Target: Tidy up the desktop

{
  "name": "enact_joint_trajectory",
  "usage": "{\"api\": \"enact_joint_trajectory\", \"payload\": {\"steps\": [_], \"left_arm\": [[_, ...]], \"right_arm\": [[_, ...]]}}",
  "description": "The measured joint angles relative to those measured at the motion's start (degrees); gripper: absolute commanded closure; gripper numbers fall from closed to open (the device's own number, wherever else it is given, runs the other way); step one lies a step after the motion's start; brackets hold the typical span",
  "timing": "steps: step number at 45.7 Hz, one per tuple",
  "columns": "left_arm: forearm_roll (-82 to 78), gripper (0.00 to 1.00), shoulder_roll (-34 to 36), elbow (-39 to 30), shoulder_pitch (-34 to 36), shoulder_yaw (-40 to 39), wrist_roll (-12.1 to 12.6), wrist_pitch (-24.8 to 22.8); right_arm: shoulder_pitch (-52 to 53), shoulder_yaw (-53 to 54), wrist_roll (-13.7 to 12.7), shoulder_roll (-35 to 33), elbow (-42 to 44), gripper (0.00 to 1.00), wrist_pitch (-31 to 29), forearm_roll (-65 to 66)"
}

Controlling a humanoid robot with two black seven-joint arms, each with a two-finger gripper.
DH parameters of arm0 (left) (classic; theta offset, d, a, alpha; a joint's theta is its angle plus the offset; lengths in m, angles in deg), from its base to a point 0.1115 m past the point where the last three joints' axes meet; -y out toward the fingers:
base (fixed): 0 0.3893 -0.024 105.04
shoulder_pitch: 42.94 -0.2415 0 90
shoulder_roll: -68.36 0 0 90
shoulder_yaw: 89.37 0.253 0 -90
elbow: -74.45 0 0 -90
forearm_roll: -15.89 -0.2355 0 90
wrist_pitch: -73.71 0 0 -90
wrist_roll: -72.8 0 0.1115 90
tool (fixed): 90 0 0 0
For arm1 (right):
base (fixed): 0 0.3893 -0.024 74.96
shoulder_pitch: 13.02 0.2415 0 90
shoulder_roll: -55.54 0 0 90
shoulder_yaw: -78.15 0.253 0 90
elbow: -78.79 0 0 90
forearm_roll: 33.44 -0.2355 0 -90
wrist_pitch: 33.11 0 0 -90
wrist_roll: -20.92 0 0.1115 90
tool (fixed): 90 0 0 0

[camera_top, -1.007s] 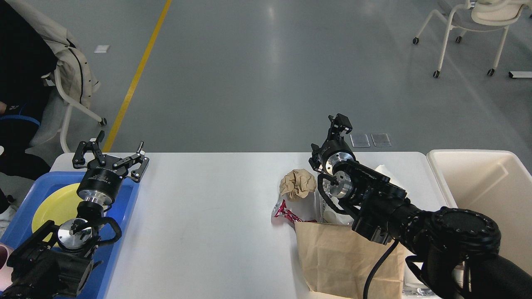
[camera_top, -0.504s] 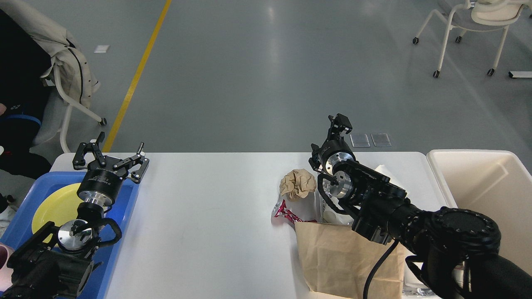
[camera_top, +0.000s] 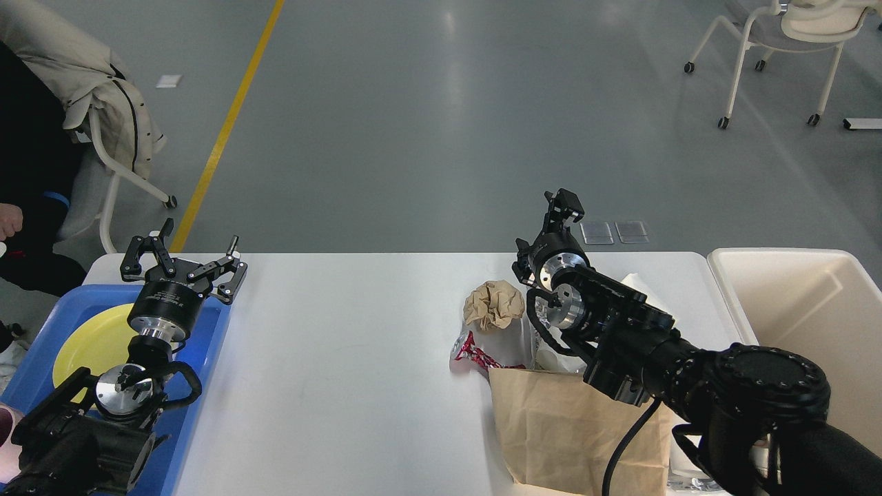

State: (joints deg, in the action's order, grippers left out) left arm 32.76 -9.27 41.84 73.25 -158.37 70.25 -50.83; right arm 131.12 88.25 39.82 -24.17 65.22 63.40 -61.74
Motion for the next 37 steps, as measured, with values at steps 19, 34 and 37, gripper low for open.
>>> {"api": "enact_joint_trajectory", "payload": {"steps": [19,34,37], "left_arm": [[0.0,0.03,-0.1,0.0,0.0,0.0,0.0,-0.1],[0.0,0.03,-0.1,0.0,0.0,0.0,0.0,-0.1],[0.0,0.03,-0.1,0.0,0.0,0.0,0.0,-0.1]], "right_arm": [[0.0,0.0,0.0,0.0,0.0,0.0,0.0,0.0],[0.0,0.2,0.0,0.0,0.0,0.0,0.2,0.0],[0.1,0.4,-0.3,0.1,0.0,0.0,0.3,-0.1]]}}
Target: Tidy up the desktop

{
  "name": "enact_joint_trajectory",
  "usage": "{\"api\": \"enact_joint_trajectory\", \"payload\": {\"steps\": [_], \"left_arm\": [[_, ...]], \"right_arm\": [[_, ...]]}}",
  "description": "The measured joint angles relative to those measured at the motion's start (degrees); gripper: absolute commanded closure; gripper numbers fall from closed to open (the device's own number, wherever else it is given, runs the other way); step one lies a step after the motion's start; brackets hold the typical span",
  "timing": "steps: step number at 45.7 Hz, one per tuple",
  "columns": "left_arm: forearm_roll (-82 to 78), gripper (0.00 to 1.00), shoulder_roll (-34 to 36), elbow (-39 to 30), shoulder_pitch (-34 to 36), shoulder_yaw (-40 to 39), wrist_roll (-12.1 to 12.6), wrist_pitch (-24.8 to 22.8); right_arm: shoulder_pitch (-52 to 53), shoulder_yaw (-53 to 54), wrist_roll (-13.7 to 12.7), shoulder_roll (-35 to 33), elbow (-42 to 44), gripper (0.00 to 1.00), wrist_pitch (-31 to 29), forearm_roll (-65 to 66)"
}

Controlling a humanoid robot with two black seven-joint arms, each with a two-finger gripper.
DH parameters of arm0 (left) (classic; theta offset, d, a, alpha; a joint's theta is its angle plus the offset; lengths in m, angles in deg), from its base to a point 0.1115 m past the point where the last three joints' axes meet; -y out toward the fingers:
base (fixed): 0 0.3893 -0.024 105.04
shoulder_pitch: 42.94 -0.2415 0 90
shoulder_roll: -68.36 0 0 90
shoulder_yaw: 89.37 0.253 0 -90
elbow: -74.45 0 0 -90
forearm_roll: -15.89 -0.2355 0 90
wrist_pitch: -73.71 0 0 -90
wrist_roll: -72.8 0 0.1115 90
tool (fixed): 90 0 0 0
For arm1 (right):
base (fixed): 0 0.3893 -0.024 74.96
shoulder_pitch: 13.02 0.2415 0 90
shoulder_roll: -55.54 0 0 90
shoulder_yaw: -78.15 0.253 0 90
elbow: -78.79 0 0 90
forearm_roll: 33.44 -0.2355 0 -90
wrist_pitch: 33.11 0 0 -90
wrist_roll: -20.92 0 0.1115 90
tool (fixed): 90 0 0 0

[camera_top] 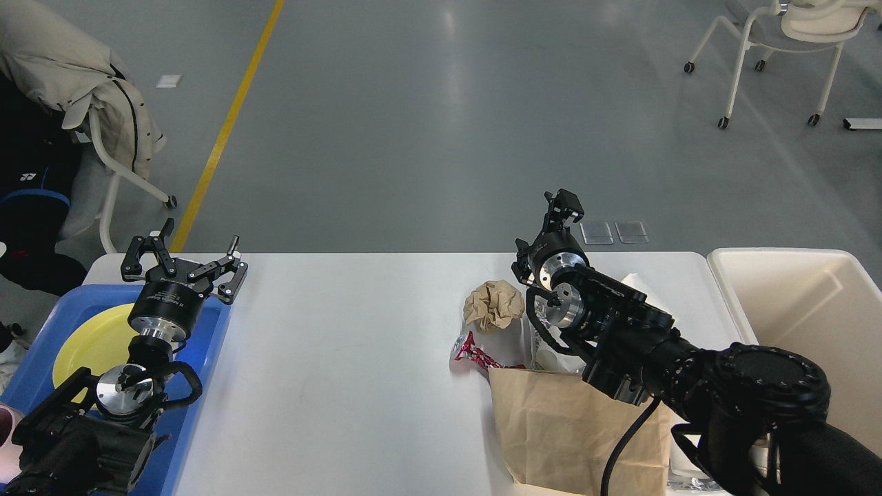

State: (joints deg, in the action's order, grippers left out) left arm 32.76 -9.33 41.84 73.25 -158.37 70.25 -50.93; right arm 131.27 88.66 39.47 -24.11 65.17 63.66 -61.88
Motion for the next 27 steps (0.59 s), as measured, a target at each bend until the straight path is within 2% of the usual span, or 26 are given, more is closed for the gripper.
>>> {"api": "enact_joint_trajectory", "payload": {"steps": [12,27], "left_arm": [[0.0,0.03,0.0,0.0,0.0,0.1,0.0,-0.2],[0.0,0.03,0.0,0.0,0.0,0.1,0.0,-0.3]], "right_arm": [[6.1,1.9,-0.2,-0.6,1.0,0.0,0.4,-0.1],[14.9,1.5,-0.2,-10.4,1.1,0.0,0.2,0.7]]}}
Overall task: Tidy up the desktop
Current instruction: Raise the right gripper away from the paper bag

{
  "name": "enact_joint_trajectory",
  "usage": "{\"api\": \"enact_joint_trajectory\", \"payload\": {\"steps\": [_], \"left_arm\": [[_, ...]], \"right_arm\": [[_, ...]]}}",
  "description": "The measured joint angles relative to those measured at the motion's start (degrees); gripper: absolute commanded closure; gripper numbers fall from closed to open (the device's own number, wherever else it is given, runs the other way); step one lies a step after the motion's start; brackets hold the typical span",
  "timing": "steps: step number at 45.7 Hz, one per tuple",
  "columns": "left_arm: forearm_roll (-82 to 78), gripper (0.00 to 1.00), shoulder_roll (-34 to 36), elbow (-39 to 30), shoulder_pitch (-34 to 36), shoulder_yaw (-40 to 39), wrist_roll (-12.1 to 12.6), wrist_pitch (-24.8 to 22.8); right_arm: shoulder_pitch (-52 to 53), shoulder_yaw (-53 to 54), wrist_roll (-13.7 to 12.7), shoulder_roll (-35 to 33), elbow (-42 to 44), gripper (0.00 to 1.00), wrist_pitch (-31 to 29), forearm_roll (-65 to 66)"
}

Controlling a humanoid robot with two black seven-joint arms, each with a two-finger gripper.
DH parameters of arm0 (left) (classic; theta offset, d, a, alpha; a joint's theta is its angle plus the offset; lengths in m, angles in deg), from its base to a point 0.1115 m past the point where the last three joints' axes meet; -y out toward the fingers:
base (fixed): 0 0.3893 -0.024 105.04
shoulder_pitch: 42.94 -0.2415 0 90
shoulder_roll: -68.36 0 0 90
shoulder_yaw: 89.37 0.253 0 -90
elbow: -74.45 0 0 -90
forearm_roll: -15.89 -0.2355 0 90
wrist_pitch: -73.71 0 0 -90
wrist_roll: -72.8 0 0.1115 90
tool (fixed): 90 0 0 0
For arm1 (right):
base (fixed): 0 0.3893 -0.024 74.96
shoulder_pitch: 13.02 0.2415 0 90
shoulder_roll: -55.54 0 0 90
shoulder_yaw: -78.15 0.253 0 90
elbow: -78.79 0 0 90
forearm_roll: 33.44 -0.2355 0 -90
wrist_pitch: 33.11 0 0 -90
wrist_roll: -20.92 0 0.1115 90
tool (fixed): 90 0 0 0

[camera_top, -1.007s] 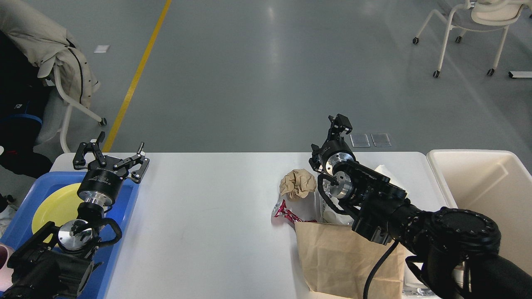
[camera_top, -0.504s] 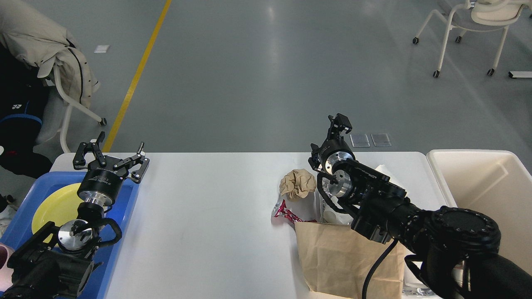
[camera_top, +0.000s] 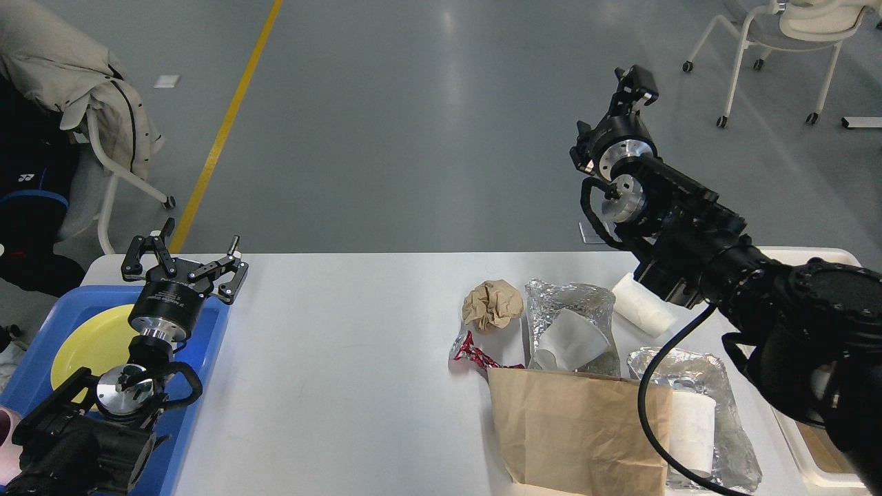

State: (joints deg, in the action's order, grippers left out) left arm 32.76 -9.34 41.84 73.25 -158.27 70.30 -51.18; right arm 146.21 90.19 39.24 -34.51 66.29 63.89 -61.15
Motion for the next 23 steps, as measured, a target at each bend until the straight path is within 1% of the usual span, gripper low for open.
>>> {"api": "enact_joint_trajectory", "payload": {"steps": [5,9,13,18,23], "left_arm": [[0.0,0.03,0.0,0.0,0.0,0.0,0.0,0.0],[0.0,0.03,0.0,0.0,0.0,0.0,0.0,0.0],[0.0,0.03,0.0,0.0,0.0,0.0,0.0,0.0],[0.0,0.03,0.0,0.0,0.0,0.1,0.0,0.0],[0.0,0.03,0.0,0.0,0.0,0.1,0.0,0.0]], "right_arm": [[1.3,-1.6,0.0,-2.0,-0.2,0.0,-0.2,3.7],[1.7,-6.2,0.0,-3.8,-0.8,0.0,-0.4,8.8],[3.1,-14.1,0.0,-5.4,-1.2,0.0,-0.5,12.5],[6.9,-26.2,0.0,-6.5,-2.3,0.0,-0.7,13.8],[12.4,-37.6,0.0,-9.4,-8.3,0.0,-0.7,13.8]]}}
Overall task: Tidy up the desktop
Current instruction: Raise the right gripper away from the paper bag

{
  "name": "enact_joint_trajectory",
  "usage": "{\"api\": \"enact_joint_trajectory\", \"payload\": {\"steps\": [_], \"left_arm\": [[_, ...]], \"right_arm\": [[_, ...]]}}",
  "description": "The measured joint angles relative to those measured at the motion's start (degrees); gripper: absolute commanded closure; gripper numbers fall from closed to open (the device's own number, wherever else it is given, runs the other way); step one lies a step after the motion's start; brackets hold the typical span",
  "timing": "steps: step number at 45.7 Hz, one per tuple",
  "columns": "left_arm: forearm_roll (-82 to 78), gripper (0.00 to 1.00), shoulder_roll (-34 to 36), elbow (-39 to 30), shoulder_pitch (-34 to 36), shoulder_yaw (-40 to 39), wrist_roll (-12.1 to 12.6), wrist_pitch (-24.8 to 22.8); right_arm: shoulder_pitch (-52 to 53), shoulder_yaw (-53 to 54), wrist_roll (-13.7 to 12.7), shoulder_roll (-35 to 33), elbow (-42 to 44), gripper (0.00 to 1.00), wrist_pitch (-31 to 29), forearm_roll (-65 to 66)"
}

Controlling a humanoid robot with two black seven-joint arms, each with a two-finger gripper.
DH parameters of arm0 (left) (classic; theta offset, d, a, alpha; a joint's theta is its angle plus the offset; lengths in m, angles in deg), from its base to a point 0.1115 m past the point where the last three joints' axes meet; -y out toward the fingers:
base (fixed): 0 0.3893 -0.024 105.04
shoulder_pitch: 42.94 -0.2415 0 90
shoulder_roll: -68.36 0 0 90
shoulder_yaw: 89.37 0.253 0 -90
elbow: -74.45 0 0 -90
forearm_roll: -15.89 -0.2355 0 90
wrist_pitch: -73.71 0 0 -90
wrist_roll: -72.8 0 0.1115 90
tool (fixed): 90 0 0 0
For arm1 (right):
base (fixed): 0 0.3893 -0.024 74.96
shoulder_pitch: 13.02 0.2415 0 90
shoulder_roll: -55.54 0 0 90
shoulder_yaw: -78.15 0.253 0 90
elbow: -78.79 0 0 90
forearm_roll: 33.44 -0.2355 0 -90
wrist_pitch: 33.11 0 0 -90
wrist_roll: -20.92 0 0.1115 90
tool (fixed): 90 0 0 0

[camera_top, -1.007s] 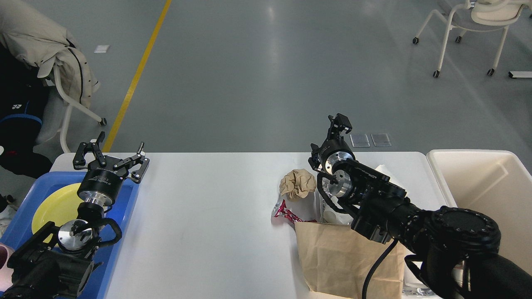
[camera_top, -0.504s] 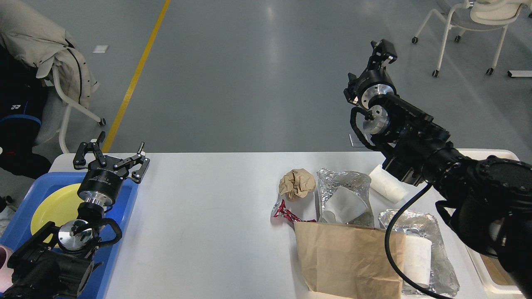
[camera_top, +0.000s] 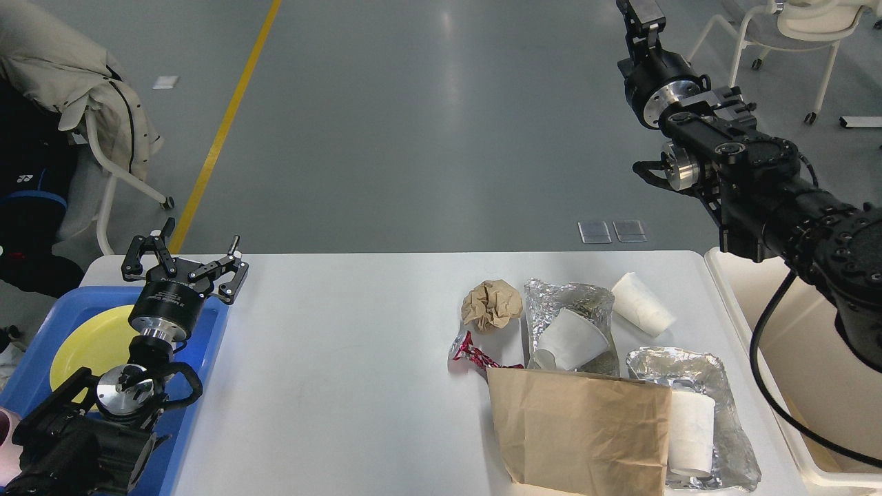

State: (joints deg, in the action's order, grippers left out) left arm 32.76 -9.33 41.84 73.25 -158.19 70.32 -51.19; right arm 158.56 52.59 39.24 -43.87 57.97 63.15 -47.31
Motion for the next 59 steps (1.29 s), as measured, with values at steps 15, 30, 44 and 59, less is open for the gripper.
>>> {"api": "enact_joint_trajectory", "payload": {"steps": [15,30,44,59], "left_arm": [[0.0,0.03,0.0,0.0,0.0,0.0,0.0,0.0],[0.0,0.03,0.0,0.0,0.0,0.0,0.0,0.0],[0.0,0.03,0.0,0.0,0.0,0.0,0.0,0.0],[-0.1,0.03,0.0,0.0,0.0,0.0,0.0,0.0]], "right_arm": [[10.1,-17.2,0.1,-3.4,-20.4,0.0,0.0,0.2],[19.2,-37.0,0.1,-4.1,-33.3,0.0,-7.7,0.3],[30.7,-40.0,0.1,-6.0,-39.0,0.0,-22.4,0.0],[31.4,-38.1,-0.7,-6.2,-51.3,0.0,-31.2,0.9]]}}
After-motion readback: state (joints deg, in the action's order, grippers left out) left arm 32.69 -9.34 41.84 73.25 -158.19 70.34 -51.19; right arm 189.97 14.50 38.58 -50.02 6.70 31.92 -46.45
